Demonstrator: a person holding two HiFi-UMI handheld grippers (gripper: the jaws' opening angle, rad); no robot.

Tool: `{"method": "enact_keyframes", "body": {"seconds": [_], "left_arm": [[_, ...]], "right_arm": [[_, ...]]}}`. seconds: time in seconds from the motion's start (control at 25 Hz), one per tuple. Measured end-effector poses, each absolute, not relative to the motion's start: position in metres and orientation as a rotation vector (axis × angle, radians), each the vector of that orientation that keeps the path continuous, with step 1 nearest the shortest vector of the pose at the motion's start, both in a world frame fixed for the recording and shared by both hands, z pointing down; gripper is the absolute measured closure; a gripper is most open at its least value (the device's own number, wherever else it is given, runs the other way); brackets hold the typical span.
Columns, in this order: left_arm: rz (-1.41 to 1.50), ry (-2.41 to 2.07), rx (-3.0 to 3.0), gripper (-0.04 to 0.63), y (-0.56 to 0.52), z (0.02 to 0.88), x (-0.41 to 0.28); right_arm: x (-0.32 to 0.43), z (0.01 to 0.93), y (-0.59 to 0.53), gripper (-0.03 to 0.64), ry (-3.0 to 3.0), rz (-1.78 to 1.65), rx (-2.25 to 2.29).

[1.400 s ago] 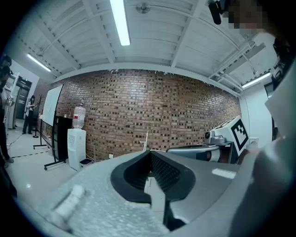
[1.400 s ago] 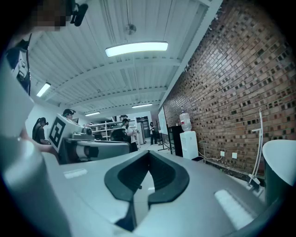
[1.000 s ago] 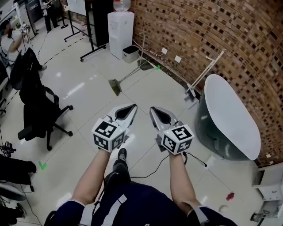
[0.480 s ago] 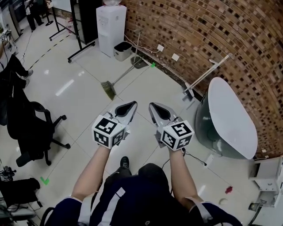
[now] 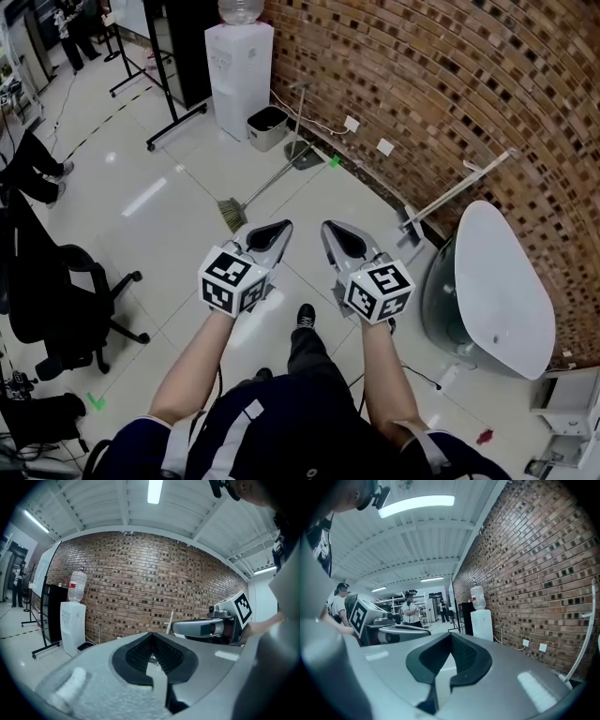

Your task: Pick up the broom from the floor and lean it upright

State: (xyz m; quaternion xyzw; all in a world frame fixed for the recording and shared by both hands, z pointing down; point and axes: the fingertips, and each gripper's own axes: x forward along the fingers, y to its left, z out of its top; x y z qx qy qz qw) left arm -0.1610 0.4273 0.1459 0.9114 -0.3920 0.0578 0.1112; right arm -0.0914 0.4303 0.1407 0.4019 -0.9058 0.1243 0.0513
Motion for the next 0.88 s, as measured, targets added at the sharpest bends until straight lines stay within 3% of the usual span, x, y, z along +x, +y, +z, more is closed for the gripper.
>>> {"method": "enact_keyframes", "body": {"seconds": [0.44, 0.88], "left_arm": [[0.236, -1.207, 2.64, 0.594, 0.271, 0.156, -0.111], [0.22, -1.171, 2.601, 0.595, 0.126, 0.199, -0.107]], "right_arm": [[-0.039, 0.147, 0.252, 0.612, -2.813, 0.392, 1.158], [-0.028, 0.187, 0.117, 0.612, -2.731, 0.422, 1.155]]}}
